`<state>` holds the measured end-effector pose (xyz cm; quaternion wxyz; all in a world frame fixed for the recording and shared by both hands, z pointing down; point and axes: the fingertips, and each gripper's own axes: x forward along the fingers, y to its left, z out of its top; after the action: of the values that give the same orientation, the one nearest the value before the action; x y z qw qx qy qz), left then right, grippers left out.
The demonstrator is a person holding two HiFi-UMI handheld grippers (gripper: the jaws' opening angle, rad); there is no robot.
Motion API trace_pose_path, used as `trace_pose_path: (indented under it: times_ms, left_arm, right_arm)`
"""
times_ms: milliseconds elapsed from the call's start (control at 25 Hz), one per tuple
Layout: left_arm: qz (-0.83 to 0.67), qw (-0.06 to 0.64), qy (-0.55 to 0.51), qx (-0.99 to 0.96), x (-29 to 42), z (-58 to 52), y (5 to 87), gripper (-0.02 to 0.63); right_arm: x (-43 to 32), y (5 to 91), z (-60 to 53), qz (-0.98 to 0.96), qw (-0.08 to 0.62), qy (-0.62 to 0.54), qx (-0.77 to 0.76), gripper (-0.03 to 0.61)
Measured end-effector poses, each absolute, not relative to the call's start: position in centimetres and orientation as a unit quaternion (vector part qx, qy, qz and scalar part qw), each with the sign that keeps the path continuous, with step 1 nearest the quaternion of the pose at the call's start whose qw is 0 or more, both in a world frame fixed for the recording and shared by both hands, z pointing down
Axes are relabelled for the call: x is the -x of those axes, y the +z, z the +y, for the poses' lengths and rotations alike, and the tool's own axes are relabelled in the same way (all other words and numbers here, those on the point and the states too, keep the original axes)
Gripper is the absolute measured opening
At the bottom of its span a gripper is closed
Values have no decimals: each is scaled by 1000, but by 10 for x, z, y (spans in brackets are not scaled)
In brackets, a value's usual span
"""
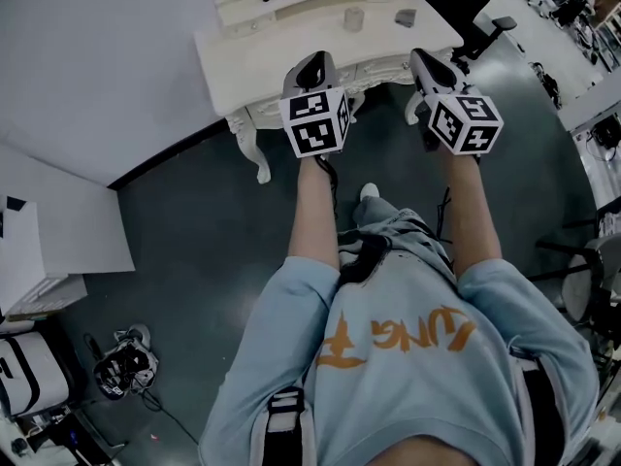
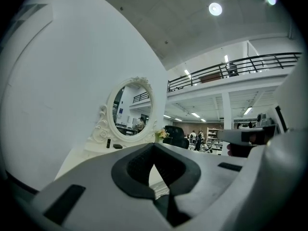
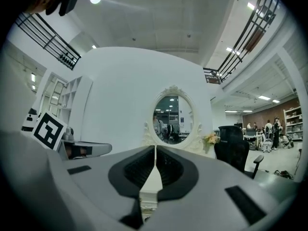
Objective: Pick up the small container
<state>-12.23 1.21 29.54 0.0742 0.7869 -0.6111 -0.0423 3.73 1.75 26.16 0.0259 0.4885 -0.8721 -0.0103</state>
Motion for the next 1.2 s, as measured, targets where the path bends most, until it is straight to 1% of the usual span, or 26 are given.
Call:
trace_pose_path:
  times_ms: [280,400,560,720,920,1200]
  left_arm:
    - [-645,50,-89,-757,157,-8,273,9]
    - [-643,39,-87,-760,150,-21,266,9]
    - [-634,40,-68,-769,134,-40,275,9]
    - [-633,51,-36,-771,125,-63,297,9]
    - [-640,81,-6,-764,127,-95,337,9]
    - [-634,122,18,-763,96,-161,385,9]
  right_arm:
    - [-70,241,-6,-860,-10,-12,-510,29]
    - [-82,241,-21,-857,-23,-3,-514,29]
    - [-86,251,-46,-860,-33,18,-510,29]
    - [-82,273,-76,-864,-37,49,-500,29]
    - [-77,313,-113,-866,-25,83,-492,29]
    - [-110,353,-181,-853,-8,123,-507,29]
